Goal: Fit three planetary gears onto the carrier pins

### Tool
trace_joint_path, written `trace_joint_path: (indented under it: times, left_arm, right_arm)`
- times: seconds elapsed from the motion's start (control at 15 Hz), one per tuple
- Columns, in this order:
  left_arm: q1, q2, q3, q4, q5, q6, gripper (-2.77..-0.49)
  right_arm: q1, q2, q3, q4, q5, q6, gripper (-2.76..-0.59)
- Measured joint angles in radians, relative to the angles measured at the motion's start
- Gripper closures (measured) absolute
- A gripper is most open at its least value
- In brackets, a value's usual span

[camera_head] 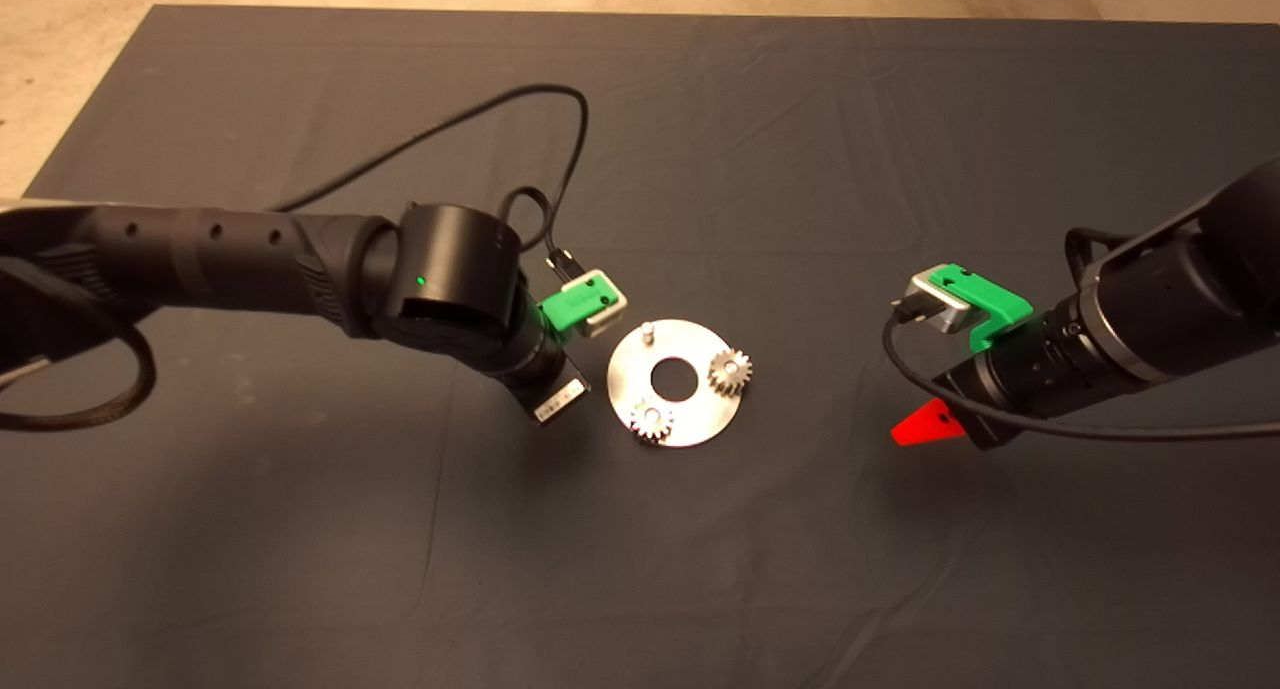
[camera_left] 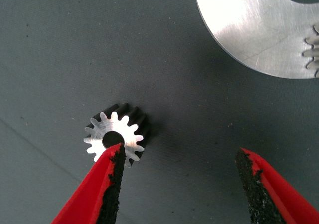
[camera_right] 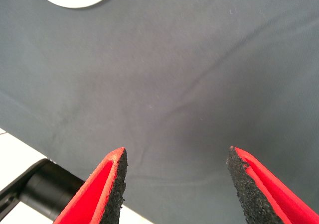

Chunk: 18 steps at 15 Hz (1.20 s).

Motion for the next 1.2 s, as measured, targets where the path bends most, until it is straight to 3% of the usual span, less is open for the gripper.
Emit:
trace_joint_path:
  times: [0.2, 0.33, 0.47, 0.8, 1.2]
  left_arm:
    - [-0.005, -0.011, 0.006, -0.024, -0.010, 0.048, -1.50]
    - [-0.025, -0.039, 0.001, -0.027, -0.011, 0.080, -1.50]
    - [-0.030, -0.063, -0.022, -0.027, -0.007, 0.103, -1.50]
    - [-0.031, -0.069, -0.108, -0.027, -0.008, 0.186, -1.50]
    - [-0.030, -0.080, -0.157, -0.027, -0.009, 0.206, -1.50]
  right_arm:
    - [0.000, 0.000, 0.000, 0.000, 0.000, 0.000, -1.47]
    - [0.000, 0.000, 0.000, 0.000, 0.001, 0.000, -1.47]
    - [0.000, 0.000, 0.000, 0.000, 0.001, 0.000, -1.47]
    - [0.000, 0.000, 0.000, 0.000, 0.001, 0.000, -1.47]
    - [0.000, 0.001, 0.000, 0.000, 0.001, 0.001, -1.47]
